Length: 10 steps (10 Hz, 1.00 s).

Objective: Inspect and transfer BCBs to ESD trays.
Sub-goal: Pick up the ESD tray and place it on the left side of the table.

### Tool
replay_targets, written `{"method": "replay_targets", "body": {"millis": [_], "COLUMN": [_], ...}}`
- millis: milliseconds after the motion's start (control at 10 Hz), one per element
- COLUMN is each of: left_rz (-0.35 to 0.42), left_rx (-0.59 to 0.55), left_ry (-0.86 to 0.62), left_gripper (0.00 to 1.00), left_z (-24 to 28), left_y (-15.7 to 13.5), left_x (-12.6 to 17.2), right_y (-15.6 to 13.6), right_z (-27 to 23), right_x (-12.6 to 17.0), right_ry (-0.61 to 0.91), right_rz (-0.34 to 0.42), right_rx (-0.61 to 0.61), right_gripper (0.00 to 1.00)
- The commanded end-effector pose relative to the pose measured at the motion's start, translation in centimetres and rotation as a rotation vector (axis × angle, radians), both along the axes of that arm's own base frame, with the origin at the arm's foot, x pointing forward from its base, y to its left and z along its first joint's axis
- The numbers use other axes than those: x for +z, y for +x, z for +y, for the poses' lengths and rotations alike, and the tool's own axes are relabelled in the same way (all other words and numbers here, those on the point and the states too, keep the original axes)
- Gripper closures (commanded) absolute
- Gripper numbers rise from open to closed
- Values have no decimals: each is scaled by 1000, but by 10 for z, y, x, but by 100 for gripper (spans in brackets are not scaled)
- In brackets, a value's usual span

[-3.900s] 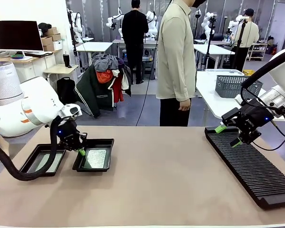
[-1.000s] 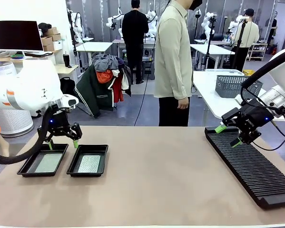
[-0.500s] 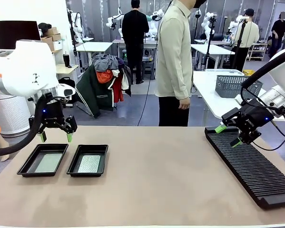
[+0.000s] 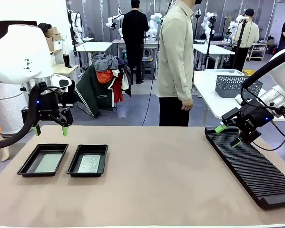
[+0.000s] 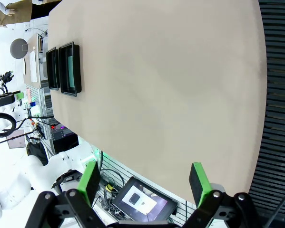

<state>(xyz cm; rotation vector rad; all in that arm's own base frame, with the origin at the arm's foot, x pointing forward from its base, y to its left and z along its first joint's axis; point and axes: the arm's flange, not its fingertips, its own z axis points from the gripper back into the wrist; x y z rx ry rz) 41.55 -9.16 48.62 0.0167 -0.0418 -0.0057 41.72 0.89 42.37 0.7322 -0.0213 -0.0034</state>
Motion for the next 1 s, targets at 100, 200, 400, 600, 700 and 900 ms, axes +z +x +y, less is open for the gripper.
{"method": "replay_targets", "body": {"millis": [100, 200, 400, 600, 700, 900], "left_rz": [-12, 8, -17, -17, -17, -17], "left_rx": [-55, -51, -24, -24, -24, -24], "left_ry": [-35, -36, -4, -4, -4, -4], "left_gripper": [0, 0, 0, 0, 0, 0], "left_z": [3, 2, 0, 0, 0, 0], "left_y": [-7, -8, -4, -4, -4, -4], "left_x": [12, 12, 10, 10, 10, 10], "right_y": [-1, -1, -1, -1, -1, -1], "right_z": [1, 1, 1, 1, 1, 1], "right_x": [2, 2, 2, 2, 2, 2], "right_ry": [-11, -11, -11, -11, -11, -11], "right_rz": [16, 16, 16, 16, 16, 16], "right_rx": [-14, -14, -14, -14, -14, -14], "right_gripper": [0, 0, 0, 0, 0, 0]}}
